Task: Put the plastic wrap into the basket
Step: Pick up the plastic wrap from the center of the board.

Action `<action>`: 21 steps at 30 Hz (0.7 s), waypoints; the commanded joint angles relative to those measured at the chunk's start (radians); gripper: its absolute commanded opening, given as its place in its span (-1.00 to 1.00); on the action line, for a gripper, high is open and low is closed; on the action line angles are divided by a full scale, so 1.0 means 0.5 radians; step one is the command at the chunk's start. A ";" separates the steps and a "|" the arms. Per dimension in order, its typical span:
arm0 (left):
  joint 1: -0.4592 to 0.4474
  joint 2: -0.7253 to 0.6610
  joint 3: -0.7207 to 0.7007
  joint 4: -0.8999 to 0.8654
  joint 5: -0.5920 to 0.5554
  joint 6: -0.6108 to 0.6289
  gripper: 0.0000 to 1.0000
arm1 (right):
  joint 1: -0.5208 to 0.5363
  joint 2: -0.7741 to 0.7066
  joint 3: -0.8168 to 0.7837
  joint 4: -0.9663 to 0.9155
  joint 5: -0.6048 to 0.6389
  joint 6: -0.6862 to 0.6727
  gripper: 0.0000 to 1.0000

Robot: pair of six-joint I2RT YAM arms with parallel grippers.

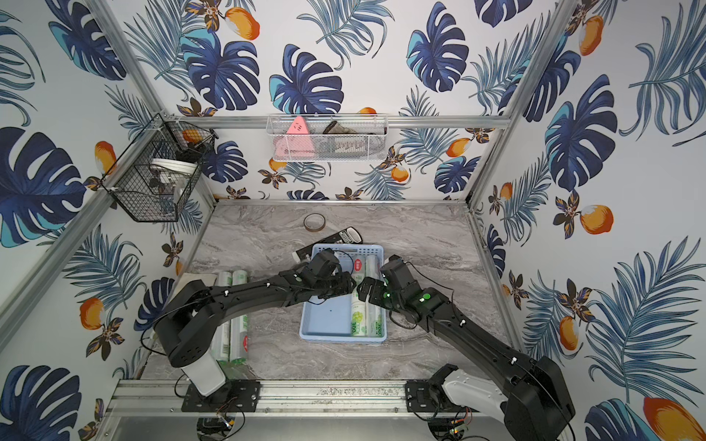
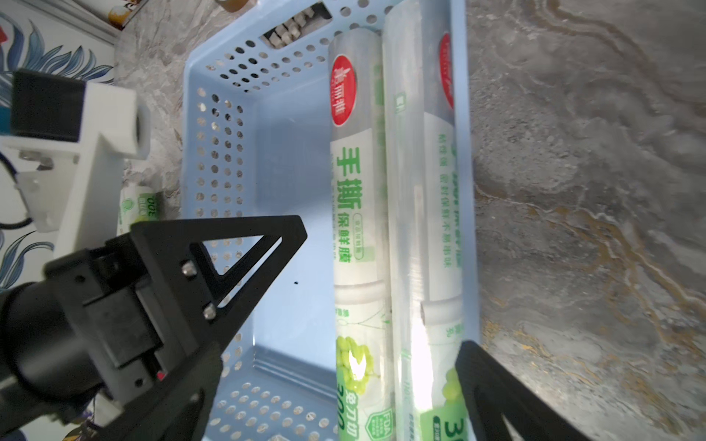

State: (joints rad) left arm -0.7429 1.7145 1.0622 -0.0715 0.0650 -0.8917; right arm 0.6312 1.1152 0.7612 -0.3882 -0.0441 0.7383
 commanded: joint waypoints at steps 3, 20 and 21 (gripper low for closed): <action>-0.005 -0.263 -0.102 -0.092 -0.287 0.123 0.28 | 0.078 0.049 0.058 0.198 -0.154 -0.114 1.00; 0.287 -1.445 -0.744 -0.709 -1.254 0.148 0.26 | 0.551 0.626 0.502 0.412 -0.204 -0.292 1.00; 0.368 -1.472 -0.763 -0.736 -1.214 0.147 0.26 | 0.572 0.670 0.539 0.414 -0.217 -0.304 1.00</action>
State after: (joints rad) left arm -0.6224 1.0107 0.7017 -0.3546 -0.5083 -0.8349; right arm 0.8986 1.4097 0.9920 -0.2173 -0.1181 0.6155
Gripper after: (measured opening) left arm 0.627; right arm 0.998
